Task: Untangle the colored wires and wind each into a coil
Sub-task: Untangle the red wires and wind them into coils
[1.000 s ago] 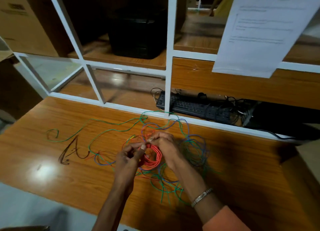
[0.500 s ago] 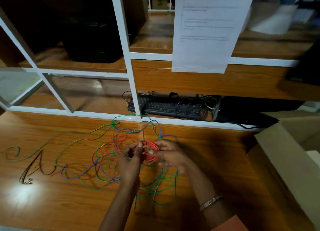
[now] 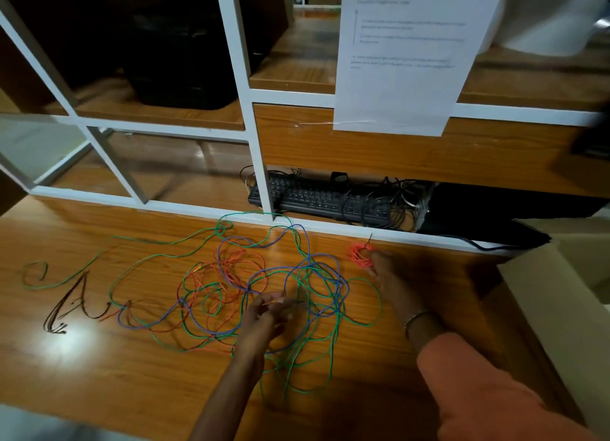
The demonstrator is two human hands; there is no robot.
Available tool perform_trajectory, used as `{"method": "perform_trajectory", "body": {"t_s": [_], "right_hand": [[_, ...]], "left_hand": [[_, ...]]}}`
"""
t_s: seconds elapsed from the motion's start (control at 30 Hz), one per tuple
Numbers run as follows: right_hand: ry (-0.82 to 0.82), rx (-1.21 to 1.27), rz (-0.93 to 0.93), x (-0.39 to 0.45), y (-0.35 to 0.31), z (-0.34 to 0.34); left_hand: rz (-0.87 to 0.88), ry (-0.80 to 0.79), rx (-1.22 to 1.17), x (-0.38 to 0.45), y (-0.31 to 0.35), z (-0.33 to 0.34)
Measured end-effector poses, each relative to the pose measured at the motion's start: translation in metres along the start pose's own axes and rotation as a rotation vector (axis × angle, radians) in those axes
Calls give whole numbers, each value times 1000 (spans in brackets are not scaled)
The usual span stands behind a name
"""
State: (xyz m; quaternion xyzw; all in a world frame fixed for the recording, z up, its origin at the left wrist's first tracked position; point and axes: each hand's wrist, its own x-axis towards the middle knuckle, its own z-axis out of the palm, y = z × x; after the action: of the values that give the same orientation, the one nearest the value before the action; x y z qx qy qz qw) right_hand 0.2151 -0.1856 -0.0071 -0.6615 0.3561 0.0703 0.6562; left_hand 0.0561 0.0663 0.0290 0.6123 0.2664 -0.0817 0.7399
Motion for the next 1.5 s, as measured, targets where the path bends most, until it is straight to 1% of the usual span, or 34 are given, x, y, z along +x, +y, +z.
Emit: {"method": "perform_trajectory", "body": {"t_s": [0.1, 0.17, 0.3, 0.37, 0.4, 0.43, 0.47, 0.53, 0.57, 0.6, 0.67, 0.77, 0.83, 0.87, 0.9, 0.97, 1.03, 1.13, 1.23, 1.3, 1.33, 1.4, 1.43, 1.5], "right_hand": [[-10, -63, -8, 25, 9, 4], [-21, -47, -32, 42, 18, 5], [-11, -173, -93, 89, 49, -1], [43, -283, -169, 66, 50, -1], [99, -343, -234, 39, 43, 2], [155, -379, -291, 29, 45, 3], [207, -369, -336, 3, 38, 6], [230, -353, -450, -26, 39, 11], [190, -336, -477, -43, 39, 15], [115, -297, -462, -59, 45, 21], [-108, -304, -422, -88, 66, 37], [-425, -435, -482, -124, 99, 62], [-594, -611, -483, -146, 108, 73], [-663, -728, -493, -154, 112, 77], [-698, -829, -504, -159, 117, 81], [-695, -915, -550, -159, 129, 89], [-648, -885, -584, -157, 138, 97], [-594, -798, -619, -167, 135, 105], [-525, -567, -704, -181, 110, 108], [-479, -362, -746, -188, 86, 109], [-486, -265, -759, -190, 76, 108], [-524, -128, -764, -194, 58, 106], [-540, -81, -752, -194, 53, 105], [-587, -34, -696, -196, 47, 105]], "left_hand": [[1, 38, -11, 0, 2, -9], [-4, 46, -5, 1, 3, -14], [2, 57, 7, 4, 4, -21], [17, 60, 9, 6, 7, -28], [23, 66, 7, 6, 10, -33], [34, 75, -3, 5, 13, -40], [45, 91, -8, 4, 16, -47], [68, 139, 4, 0, 17, -62], [79, 163, 23, -1, 15, -70], [87, 186, 50, -3, 11, -78], [106, 212, 106, -8, 0, -93], [142, 222, 213, -20, -20, -111], [138, 243, 245, -27, -35, -120], [121, 260, 246, -31, -42, -125], [112, 279, 249, -34, -48, -128], [120, 324, 274, -39, -57, -136], [147, 396, 316, -46, -63, -143], [125, 490, 534, -55, -66, -156], [20, 526, 663, -61, -72, -166], [-15, 503, 725, -63, -75, -171], [-10, 463, 713, -63, -76, -173], [3, 380, 574, -62, -78, -174], [5, 347, 515, -63, -79, -173], [20, 315, 485, -64, -79, -170]]}}
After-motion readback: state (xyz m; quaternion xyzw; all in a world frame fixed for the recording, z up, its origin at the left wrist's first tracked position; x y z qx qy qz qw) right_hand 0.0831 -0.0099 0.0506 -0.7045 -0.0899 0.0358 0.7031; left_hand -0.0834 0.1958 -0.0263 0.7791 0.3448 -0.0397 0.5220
